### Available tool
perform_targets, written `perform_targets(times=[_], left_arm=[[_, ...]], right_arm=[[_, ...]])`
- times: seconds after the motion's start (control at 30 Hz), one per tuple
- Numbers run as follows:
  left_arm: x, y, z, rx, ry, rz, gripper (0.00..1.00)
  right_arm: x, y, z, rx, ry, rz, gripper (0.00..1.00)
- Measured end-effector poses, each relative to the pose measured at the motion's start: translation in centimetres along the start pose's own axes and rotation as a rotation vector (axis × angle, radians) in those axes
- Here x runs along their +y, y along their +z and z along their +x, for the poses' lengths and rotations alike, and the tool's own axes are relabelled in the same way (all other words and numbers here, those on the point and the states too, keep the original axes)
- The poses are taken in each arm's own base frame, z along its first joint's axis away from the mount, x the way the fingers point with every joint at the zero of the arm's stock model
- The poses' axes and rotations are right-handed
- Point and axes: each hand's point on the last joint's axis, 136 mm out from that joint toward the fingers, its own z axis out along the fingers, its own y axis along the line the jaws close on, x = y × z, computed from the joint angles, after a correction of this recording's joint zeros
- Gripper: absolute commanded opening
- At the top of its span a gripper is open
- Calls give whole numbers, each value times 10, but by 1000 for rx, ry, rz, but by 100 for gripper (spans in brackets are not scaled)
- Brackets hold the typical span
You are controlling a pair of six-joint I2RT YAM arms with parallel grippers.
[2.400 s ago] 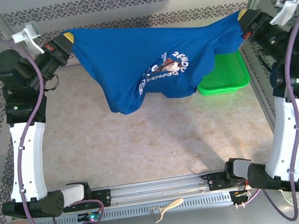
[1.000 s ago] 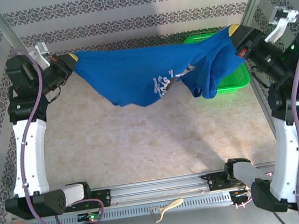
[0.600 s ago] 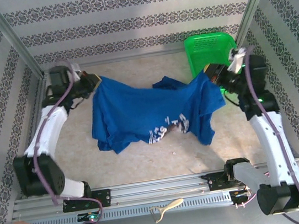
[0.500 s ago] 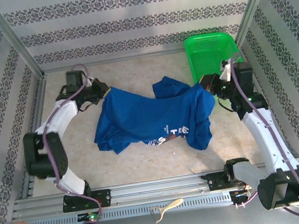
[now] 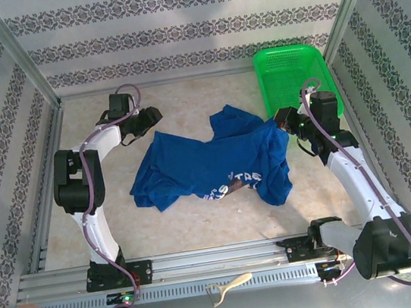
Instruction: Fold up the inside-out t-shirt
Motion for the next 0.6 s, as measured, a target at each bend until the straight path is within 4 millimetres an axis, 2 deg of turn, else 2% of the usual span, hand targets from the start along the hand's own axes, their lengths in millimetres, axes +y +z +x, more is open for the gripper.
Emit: perform_targets(times=[0.1,0.3,0.47,0.6], left_arm=[[4,-9,4,-12,21,-27,57],[26,-36,39,10,16,-117,57],[51,-35,75,89,-12,-176,57],[54,-33,87,119,-15,-187,57]], right_arm=[[0,0,0,-1,-7,1,0],[0,0,0,-1,-10,1,0],[0,0,0,-1,-10,1,0],[0,0,0,-1,-10,1,0]])
